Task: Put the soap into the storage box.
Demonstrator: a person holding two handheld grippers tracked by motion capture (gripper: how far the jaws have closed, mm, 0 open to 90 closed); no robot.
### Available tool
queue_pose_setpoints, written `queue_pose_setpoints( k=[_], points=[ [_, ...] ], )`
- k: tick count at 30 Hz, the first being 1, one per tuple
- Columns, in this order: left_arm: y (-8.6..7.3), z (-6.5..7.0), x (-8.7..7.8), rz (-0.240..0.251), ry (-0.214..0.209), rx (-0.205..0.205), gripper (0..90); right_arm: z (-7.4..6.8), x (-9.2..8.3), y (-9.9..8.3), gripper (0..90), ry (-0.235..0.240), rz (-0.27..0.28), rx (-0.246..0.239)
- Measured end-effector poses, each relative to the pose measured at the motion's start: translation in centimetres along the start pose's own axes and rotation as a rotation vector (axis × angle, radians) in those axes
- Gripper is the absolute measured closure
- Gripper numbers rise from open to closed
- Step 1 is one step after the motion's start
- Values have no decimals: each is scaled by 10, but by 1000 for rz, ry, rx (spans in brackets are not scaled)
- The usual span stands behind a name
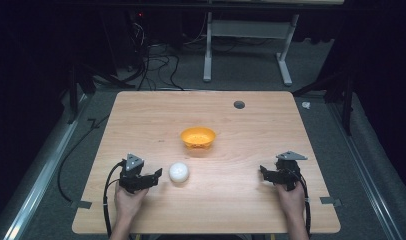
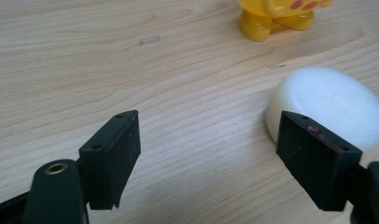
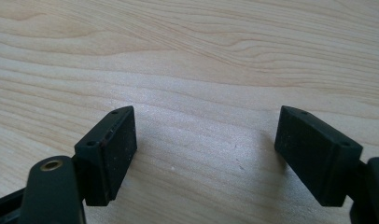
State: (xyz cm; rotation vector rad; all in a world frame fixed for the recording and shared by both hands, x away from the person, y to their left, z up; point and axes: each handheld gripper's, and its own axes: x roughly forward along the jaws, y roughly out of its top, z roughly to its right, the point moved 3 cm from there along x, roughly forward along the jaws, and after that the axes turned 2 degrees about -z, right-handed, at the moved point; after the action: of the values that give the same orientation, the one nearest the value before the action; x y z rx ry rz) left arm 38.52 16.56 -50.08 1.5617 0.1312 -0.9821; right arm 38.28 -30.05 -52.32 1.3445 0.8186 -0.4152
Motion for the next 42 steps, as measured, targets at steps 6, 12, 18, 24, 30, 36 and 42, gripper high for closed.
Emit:
queue_pose_setpoints(
  k=[6,12,18,24,30,36,42],
  points=[
    [5,14,-4,14,-39,35,214,0,0,0,218,-1,0,1],
    [9,28,-4,8,-67,76,193,0,0,0,218,-1,0,1],
    [13,41,0,-2,-95,114,187,0,0,0,218,1,-2,2],
    [14,48,7,-18,-109,128,181,0,0,0,218,1,-2,2],
    [15,56,15,-45,-112,148,174,0,0,0,218,2,-2,3],
    [15,62,26,-72,-114,163,167,0,0,0,218,0,-2,2],
    [15,68,35,-102,-77,197,164,0,0,0,218,2,-2,2]
  ],
)
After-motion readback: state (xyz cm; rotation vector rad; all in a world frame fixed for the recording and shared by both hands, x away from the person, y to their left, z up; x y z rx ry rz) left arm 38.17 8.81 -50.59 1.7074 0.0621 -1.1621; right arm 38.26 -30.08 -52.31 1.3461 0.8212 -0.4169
